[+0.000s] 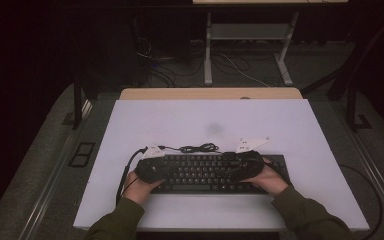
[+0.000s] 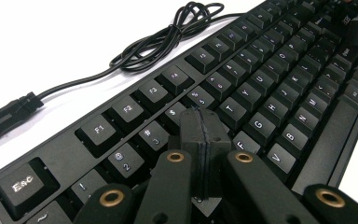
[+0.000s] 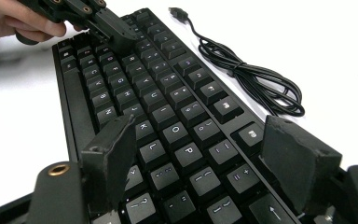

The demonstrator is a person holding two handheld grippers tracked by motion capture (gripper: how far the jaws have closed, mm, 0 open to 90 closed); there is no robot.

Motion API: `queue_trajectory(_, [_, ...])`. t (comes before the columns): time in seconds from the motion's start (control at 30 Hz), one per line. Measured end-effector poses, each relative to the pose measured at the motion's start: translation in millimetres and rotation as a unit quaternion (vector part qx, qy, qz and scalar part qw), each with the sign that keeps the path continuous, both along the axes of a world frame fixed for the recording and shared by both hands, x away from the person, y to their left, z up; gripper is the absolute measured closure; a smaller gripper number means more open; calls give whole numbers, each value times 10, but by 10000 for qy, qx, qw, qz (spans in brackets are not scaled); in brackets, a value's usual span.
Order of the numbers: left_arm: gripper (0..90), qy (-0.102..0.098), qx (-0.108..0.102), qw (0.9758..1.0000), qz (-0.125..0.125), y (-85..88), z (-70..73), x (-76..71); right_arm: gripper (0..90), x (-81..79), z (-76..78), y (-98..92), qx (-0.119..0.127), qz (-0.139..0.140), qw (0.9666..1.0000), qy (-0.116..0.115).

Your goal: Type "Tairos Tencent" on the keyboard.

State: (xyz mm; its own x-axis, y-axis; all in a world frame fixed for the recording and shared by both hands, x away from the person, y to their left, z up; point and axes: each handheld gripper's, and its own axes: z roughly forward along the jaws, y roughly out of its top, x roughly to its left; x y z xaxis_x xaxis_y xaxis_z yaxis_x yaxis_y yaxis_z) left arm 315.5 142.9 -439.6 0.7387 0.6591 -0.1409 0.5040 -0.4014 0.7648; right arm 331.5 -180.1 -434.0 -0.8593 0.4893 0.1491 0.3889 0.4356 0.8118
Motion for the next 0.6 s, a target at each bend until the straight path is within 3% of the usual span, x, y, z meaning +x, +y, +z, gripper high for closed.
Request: queue_trajectory(0.6, [867, -50, -204, 9998, 18, 44, 61, -25, 254, 9, 31, -10, 69, -20, 10000, 63])
